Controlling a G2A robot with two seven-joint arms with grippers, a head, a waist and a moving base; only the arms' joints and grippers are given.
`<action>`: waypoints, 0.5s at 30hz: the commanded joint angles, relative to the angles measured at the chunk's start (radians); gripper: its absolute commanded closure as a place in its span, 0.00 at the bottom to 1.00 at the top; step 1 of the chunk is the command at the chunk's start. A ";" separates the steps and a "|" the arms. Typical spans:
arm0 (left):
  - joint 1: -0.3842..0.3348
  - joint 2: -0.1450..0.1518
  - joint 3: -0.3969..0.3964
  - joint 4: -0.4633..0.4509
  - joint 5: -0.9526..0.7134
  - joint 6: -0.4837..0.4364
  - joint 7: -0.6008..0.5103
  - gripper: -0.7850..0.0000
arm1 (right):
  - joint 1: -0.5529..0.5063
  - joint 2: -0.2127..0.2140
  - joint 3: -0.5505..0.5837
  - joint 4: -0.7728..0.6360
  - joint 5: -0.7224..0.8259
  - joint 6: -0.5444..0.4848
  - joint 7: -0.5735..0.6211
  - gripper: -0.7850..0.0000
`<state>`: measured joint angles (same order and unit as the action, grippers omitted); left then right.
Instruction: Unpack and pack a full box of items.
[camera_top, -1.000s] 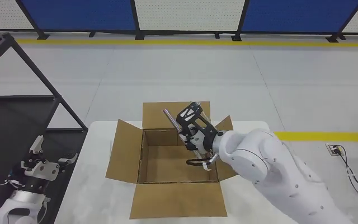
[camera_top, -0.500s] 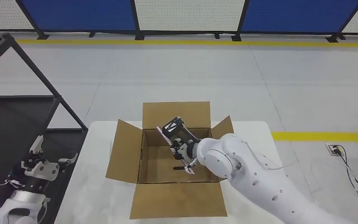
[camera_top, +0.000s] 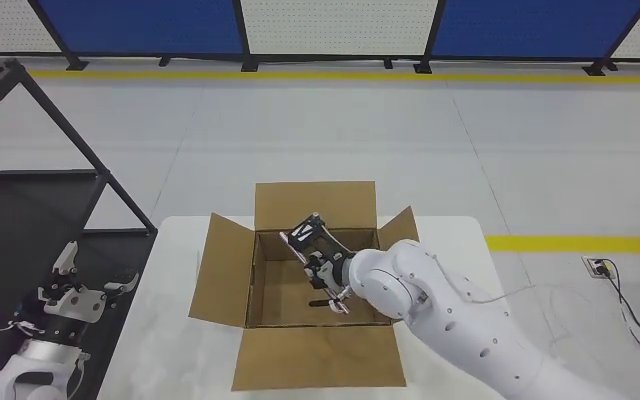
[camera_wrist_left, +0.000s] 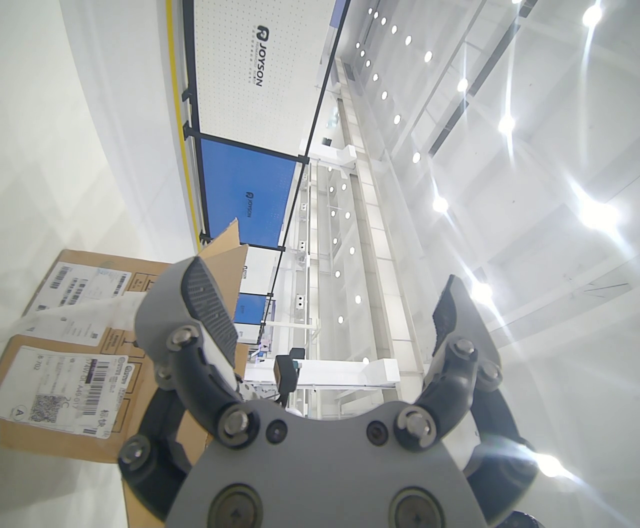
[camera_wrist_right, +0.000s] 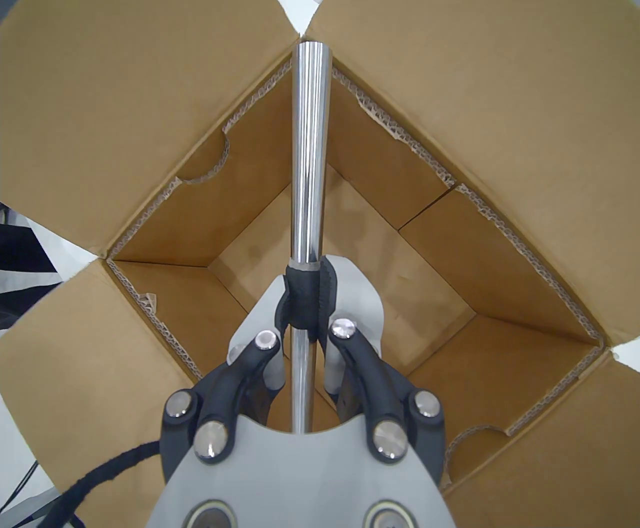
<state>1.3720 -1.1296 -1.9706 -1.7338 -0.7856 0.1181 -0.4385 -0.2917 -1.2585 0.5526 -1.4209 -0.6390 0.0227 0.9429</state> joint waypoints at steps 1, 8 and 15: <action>0.000 0.000 0.000 0.000 0.000 0.000 0.000 0.00 | 0.014 -0.013 -0.023 0.025 -0.020 -0.014 0.017 1.00; 0.000 0.000 0.000 0.000 0.000 0.000 0.000 0.00 | 0.063 -0.074 -0.099 0.159 -0.052 -0.057 0.039 1.00; 0.000 0.000 0.000 0.000 0.000 0.000 0.000 0.00 | 0.099 -0.140 -0.176 0.287 -0.135 -0.114 0.017 1.00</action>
<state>1.3720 -1.1296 -1.9706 -1.7338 -0.7856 0.1181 -0.4385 -0.1970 -1.3888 0.3842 -1.1527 -0.7712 -0.0807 0.9620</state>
